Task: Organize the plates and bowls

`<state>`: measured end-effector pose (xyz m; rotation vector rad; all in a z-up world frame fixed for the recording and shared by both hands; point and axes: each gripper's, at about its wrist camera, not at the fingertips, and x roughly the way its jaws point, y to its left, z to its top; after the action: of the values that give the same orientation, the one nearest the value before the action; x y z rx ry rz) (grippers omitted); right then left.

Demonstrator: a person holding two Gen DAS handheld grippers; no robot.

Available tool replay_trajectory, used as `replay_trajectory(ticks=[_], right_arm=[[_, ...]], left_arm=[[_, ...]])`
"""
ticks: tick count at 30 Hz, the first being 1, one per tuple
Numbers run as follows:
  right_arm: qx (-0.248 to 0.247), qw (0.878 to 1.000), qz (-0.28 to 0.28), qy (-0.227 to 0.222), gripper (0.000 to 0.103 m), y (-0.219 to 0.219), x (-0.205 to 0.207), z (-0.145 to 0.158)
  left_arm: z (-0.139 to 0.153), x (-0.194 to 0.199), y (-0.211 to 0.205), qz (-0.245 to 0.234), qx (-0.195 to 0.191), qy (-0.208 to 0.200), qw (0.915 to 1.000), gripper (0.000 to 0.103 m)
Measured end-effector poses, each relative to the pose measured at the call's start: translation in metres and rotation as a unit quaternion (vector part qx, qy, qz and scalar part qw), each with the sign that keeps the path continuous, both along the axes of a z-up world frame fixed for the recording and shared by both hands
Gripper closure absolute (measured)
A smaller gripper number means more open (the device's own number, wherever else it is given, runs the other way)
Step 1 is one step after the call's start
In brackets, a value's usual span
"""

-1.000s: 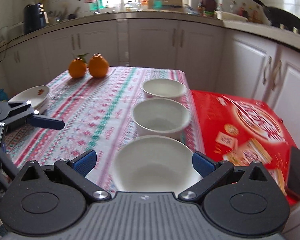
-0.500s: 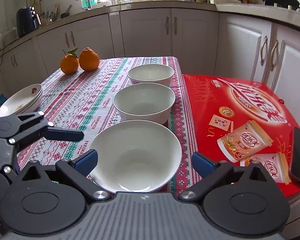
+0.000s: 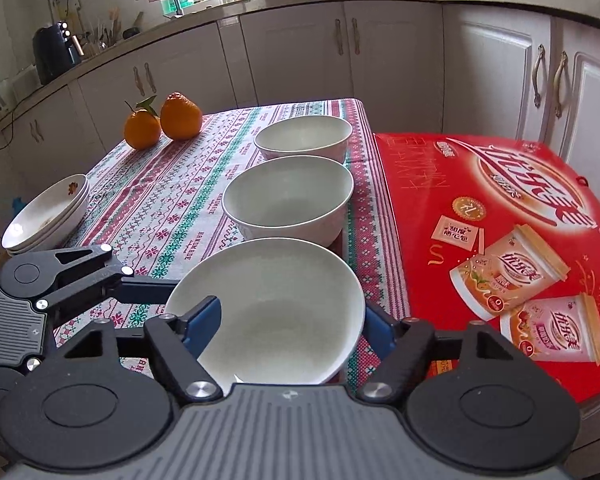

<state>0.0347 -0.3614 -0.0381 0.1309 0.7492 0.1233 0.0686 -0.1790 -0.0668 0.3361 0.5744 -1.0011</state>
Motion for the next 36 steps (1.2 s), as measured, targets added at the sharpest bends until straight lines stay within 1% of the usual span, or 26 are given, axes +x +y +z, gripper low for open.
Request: replay_trajectory(ticks=[13,17,29,36], right_arm=[[0.005,1.0,0.001,0.004,0.023,0.001,0.002,0.002],[0.005,1.0,0.007,0.001,0.023,0.006,0.002,0.006],[-0.002,0.999,0.032,0.002,0.023,0.032,0.01,0.012],[-0.008,0.999,0.049,-0.001,0.023,0.051,0.018,0.016]], left_arm=[[0.002,0.001,0.003,0.001,-0.001,0.007,1.0,0.023],[0.005,0.001,0.009,0.004,-0.001,0.004,1.0,0.023],[0.012,0.004,0.035,0.018,-0.002,0.003,0.9998,0.023],[0.016,0.008,0.052,0.034,-0.003,0.0,0.9994,0.023]])
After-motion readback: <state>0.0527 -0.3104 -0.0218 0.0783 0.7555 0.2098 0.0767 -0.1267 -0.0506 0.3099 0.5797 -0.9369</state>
